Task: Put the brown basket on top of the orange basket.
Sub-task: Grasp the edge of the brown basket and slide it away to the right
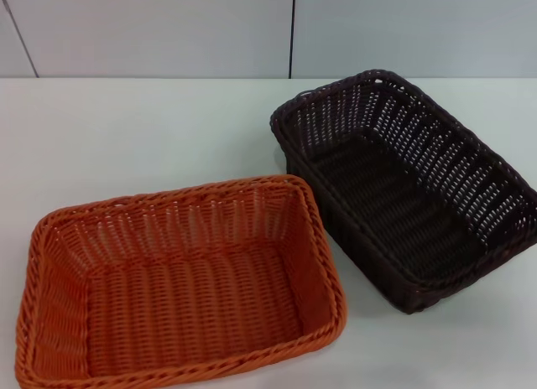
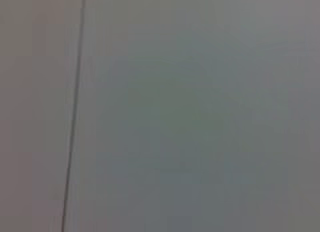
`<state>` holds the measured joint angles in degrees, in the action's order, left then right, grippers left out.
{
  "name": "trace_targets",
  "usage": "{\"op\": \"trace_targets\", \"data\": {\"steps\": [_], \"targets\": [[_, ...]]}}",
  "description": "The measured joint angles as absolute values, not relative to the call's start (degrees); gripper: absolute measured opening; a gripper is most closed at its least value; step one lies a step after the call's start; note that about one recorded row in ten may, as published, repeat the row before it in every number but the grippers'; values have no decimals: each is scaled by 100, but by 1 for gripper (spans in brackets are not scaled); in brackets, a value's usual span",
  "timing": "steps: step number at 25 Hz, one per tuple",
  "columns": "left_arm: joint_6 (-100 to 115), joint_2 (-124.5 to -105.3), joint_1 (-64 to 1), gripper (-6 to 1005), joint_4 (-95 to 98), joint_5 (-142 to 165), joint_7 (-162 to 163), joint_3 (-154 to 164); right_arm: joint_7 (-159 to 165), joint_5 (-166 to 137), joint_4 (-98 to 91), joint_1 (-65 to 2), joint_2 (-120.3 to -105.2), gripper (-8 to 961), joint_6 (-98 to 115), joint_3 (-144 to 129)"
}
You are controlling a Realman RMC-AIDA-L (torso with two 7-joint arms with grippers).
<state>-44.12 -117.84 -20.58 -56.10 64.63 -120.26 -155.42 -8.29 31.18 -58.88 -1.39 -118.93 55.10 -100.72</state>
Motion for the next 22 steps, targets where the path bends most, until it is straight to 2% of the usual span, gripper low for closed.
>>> {"op": "trace_targets", "data": {"steps": [3,7,11,12,22], "targets": [[-4661,-11725,-2059,715,-5117,6466,-12152,-16000,-792,2911,-6778,199,-11898,708,4582,-10050],[-4730,-11738,-2033,715,-5077,6466,-12155,-16066,-784,2357,-8001,561,-11905,708,2802,-9999],[-4979,-11768,-1957,715,-4974,6459,-12148,-16100,-797,2189,-8519,584,-11897,708,1717,-9949],[-4979,-11768,-1957,715,-4974,6459,-12148,-16100,-865,2161,-8856,519,-11881,708,796,-9827],[-5107,-11752,-1974,715,-4632,6450,-12139,-16109,-1788,669,-10128,301,-11887,708,-1391,-9875]]}}
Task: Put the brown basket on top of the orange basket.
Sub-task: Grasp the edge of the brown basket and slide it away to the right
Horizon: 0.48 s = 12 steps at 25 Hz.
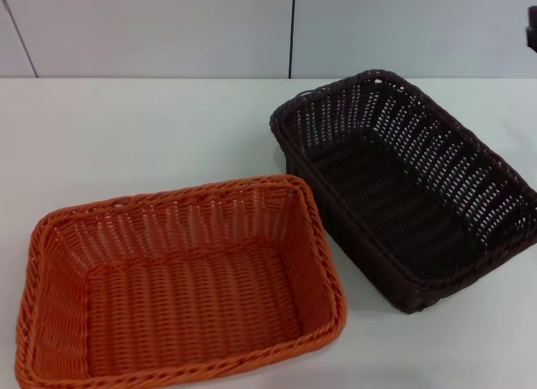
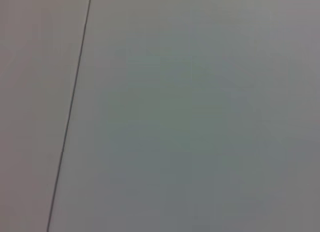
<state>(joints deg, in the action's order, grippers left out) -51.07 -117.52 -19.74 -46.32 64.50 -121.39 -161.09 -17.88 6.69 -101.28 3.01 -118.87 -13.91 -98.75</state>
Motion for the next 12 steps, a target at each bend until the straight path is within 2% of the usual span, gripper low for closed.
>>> {"op": "trace_targets", "data": {"steps": [7,12], "targets": [[-5185,-11739,-1985,715,-4615,6450,-12146,-16110,-3042,-136,-10572,122,-11873,707,-2245,-10544],[-5213,-11776,-2035,716,-4571,6303,-12159,-16167,-4967,1356,-10810,-587,-11782,707,-3990,-10228]]}}
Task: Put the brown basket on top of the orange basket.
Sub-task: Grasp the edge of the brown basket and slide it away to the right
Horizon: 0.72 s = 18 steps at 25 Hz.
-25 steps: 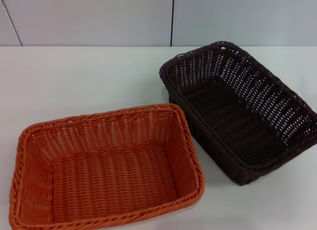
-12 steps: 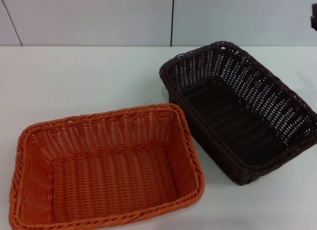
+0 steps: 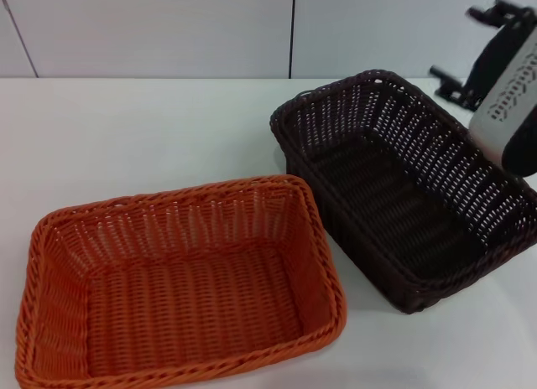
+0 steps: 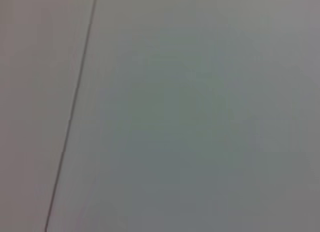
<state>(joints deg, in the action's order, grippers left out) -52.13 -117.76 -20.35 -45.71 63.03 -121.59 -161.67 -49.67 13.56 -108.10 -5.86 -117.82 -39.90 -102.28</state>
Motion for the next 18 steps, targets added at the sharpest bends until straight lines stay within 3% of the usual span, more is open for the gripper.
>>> {"op": "trace_targets", "data": {"steps": [2,3,4,8,9,13,18], "targets": [[-5214,-11784,-2065,716,-4408,6006,-12164,-16186,-5591,2030,-10866,-843,-11690,707,-4529,-9920],[-5213,-11785,-2079,716,-4340,5908,-12166,-16201,-5991,2887,-10909,-1135,-11390,707,-5068,-9623],[-5212,-11784,-2096,716,-4277,5812,-12168,-16218,-5991,2887,-10909,-1135,-11390,707,-5068,-9623],[-5179,-11778,-2146,716,-4111,5573,-12177,-16273,-6343,4338,-10915,-1704,-10787,707,-6213,-9174],[-5173,-11779,-2160,716,-4103,5549,-12178,-16300,-6343,4338,-10915,-1704,-10787,707,-6213,-9174],[-5189,-11787,-2211,716,-3995,5514,-12180,-16459,-6388,4688,-10889,-2054,-10476,707,-6979,-9196],[-5202,-11787,-2265,716,-3877,5450,-12182,-16473,-6423,5347,-10830,-2514,-10243,707,-8341,-8707]]}}
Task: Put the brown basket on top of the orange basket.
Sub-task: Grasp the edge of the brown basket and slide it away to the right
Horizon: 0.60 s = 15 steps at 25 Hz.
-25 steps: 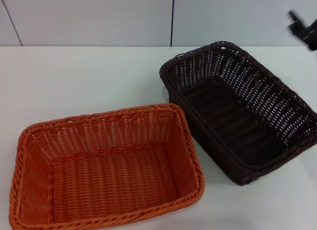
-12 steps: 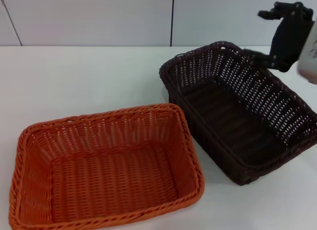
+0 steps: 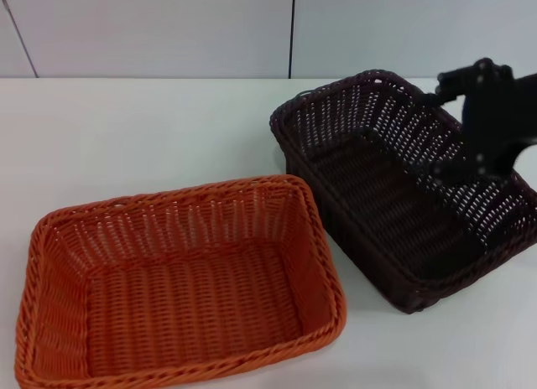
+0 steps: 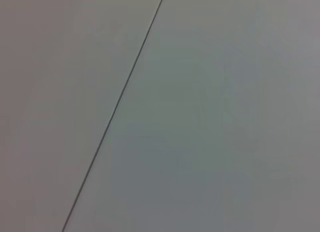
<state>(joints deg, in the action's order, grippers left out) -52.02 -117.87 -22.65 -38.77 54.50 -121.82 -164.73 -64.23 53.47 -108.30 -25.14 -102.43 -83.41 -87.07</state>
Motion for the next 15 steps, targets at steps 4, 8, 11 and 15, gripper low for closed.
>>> {"op": "trace_targets", "data": {"steps": [4,8,11,15], "targets": [[-5169,-11785,-2299,716,-3866,5447,-12189,-16473,-6580,5680,-10832,-2615,-10182,707,-8971,-8343],[-5162,-11784,-2357,716,-3841,5448,-12190,-16476,-6802,6094,-10748,-2711,-10131,707,-9790,-7911],[-5160,-11783,-2370,715,-3840,5447,-12191,-16480,-6986,6168,-10616,-2723,-10091,706,-10067,-7768],[-5165,-11790,-2377,715,-3761,5439,-12186,-16480,-7295,6074,-10261,-2768,-10056,706,-10296,-7715]]}}
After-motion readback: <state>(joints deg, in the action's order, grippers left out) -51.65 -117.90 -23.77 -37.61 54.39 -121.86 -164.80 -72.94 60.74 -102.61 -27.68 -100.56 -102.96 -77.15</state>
